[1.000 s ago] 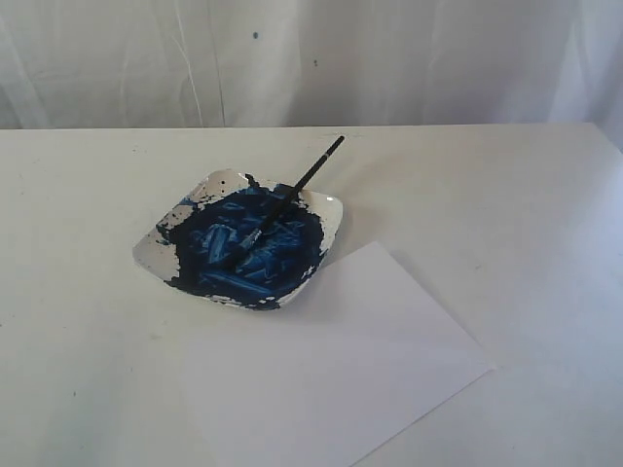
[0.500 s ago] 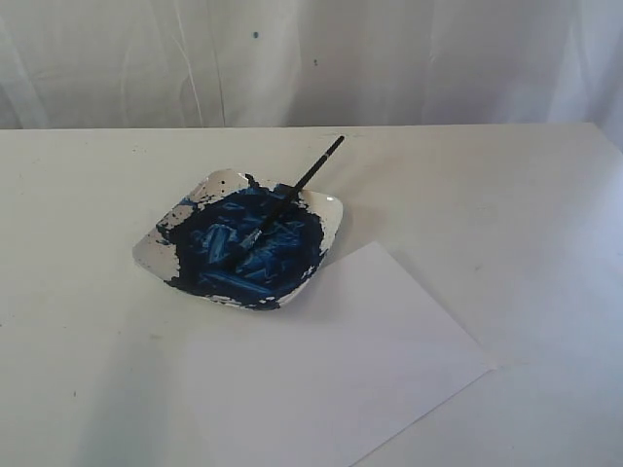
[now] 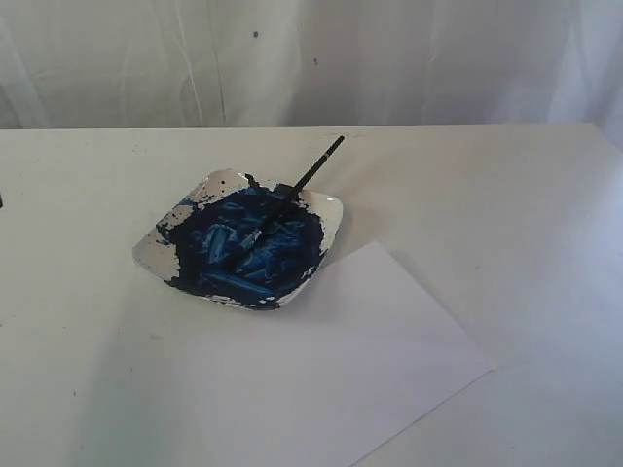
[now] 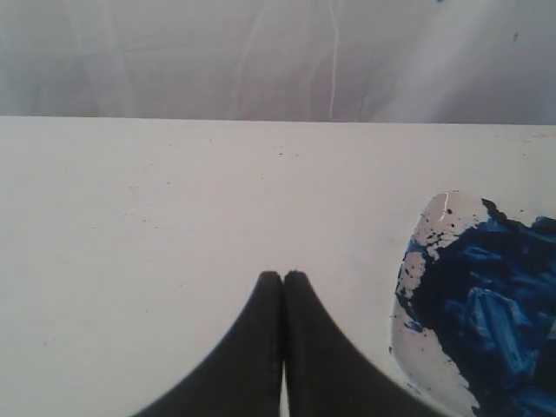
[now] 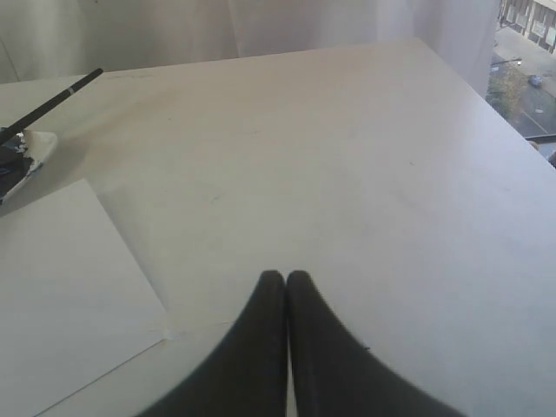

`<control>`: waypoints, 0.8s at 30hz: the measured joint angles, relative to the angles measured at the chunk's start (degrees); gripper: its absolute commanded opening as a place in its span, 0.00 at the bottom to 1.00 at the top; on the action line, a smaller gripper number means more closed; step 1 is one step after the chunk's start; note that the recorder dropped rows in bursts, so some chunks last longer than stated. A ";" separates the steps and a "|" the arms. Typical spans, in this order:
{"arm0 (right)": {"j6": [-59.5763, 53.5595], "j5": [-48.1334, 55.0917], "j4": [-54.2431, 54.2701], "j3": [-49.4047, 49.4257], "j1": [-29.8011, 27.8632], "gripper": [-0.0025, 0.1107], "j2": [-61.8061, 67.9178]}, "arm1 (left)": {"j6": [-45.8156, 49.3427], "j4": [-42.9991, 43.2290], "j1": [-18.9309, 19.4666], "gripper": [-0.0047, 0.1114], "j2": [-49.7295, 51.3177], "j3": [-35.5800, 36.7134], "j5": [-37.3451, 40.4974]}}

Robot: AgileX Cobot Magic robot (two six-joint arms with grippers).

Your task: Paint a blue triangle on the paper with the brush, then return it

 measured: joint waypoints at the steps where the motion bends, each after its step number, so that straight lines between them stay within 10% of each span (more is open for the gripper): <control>1: 0.00 0.00 0.00 0.00 0.00 0.02 0.00 | -3.74 4.19 0.00 0.04 1.67 -0.55 -1.00; 12: 0.00 0.00 0.00 0.00 0.00 0.02 0.00 | -51.69 53.03 0.00 0.04 18.58 -5.90 -33.15; 24: 0.00 0.00 0.00 0.00 0.00 0.02 0.00 | -74.57 65.53 -3.58 0.04 30.65 -8.13 -38.59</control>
